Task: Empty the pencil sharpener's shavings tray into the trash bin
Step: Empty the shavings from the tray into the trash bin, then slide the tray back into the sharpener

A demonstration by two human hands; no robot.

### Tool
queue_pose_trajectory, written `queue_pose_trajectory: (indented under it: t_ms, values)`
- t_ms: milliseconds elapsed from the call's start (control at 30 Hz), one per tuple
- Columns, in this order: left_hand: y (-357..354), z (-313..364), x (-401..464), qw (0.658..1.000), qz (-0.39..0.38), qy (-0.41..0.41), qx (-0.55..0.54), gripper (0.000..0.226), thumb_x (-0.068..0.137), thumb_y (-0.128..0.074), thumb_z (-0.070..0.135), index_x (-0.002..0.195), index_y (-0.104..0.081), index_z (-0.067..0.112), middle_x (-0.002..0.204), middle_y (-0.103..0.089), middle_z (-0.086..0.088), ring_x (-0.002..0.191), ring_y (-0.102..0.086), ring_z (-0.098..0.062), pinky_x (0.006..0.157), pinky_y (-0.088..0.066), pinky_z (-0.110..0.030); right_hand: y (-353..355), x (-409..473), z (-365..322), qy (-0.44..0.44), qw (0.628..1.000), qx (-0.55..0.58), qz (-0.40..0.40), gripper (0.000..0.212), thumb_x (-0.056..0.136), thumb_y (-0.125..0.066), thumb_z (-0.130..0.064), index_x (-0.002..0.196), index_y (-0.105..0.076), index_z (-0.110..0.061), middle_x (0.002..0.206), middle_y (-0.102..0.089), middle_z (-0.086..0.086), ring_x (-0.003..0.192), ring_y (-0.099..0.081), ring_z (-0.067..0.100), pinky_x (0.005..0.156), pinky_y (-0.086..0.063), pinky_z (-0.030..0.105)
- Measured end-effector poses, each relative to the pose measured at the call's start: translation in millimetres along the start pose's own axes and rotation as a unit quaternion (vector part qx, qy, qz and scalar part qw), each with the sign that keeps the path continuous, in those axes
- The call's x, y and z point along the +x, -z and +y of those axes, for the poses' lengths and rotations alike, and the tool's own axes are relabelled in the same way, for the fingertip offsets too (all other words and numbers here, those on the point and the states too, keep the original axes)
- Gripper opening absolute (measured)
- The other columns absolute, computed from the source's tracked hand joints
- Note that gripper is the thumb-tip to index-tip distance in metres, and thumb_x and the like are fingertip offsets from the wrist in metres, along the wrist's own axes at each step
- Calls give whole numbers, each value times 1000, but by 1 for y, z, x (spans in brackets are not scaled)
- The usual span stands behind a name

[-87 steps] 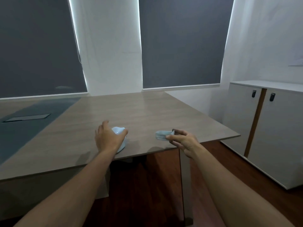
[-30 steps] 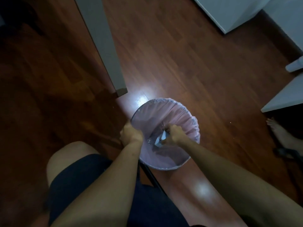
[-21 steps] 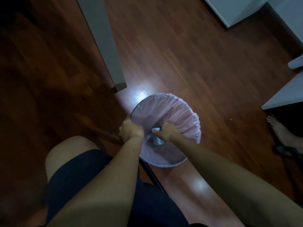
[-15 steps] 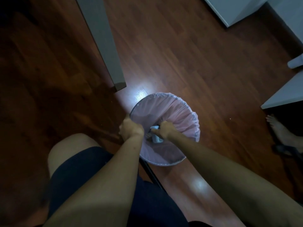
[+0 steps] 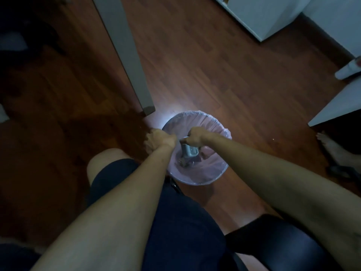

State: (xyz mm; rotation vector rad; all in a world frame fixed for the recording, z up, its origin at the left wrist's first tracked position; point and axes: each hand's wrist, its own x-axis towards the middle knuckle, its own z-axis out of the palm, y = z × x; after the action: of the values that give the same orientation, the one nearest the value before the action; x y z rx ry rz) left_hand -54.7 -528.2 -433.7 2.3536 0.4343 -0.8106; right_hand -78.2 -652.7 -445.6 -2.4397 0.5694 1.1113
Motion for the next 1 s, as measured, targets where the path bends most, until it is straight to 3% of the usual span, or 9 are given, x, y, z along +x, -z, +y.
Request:
queue_pose_trajectory:
  t_ms: [100,133,267,400,533,633,767,933,1000]
  values:
    - [26,9,-11,999,-38,-28,5,64,82,-62,44,130,-56,2,136,-56,-19,122,-56,-38,94,-49,-39,22,-32,-14,-1,1000,31,-1,44,102,-41,-30,130,-56,-1,138,-56,18,122,-56,32,96,-41,31]
    - [34,12,-15,998,-56,-35,6,66,83,-62,47,131,-56,2,136,-57,-19,122,-57,-38,93,-48,-38,30,-41,-17,2,999,33,5,41,100,-42,-33,123,-60,-3,136,-58,17,118,-59,33,97,-45,34]
    - [84,29,-57,993,-74,-89,2,64,83,-62,45,130,-57,3,139,-57,-17,126,-55,-35,100,-47,-34,68,-91,-34,27,996,37,75,53,89,-54,-49,92,-62,3,102,-65,21,75,-65,34,59,-57,37]
    - [136,52,-95,989,-49,-143,2,55,89,-60,37,129,-58,0,136,-59,-16,124,-57,-33,95,-46,-31,112,-143,-54,37,989,62,132,51,84,-60,-52,83,-57,-1,94,-63,19,71,-66,33,61,-60,38]
    - [210,78,-154,977,20,-209,24,62,91,-58,40,136,-50,-1,145,-51,-16,133,-48,-32,104,-40,-34,166,-218,-78,49,981,86,166,45,81,-63,-49,78,-61,-4,94,-68,21,77,-70,34,73,-62,43]
    - [257,90,-185,964,58,-251,60,61,88,-58,46,130,-57,2,139,-56,-15,126,-54,-33,100,-46,-37,202,-262,-99,80,976,114,166,37,83,-62,-44,76,-61,-8,81,-65,17,67,-64,31,62,-58,36]
    - [334,98,-230,942,112,-305,78,55,90,-54,42,123,-62,-1,130,-61,-23,117,-60,-36,90,-51,-37,240,-325,-148,122,969,119,181,44,86,-60,-46,101,-58,-5,86,-61,16,68,-62,28,61,-55,34]
    - [419,88,-262,917,205,-339,50,30,86,-56,33,87,-65,5,93,-66,-16,87,-62,-29,75,-54,-36,261,-371,-224,170,957,121,201,41,80,-61,-41,97,-54,-4,88,-58,19,65,-58,30,58,-50,32]
    - [444,78,-262,910,248,-330,44,27,84,-58,34,88,-66,8,92,-66,-15,86,-62,-29,79,-54,-39,260,-381,-249,202,946,131,217,38,80,-62,-39,92,-56,-4,87,-61,19,74,-61,33,64,-54,36]
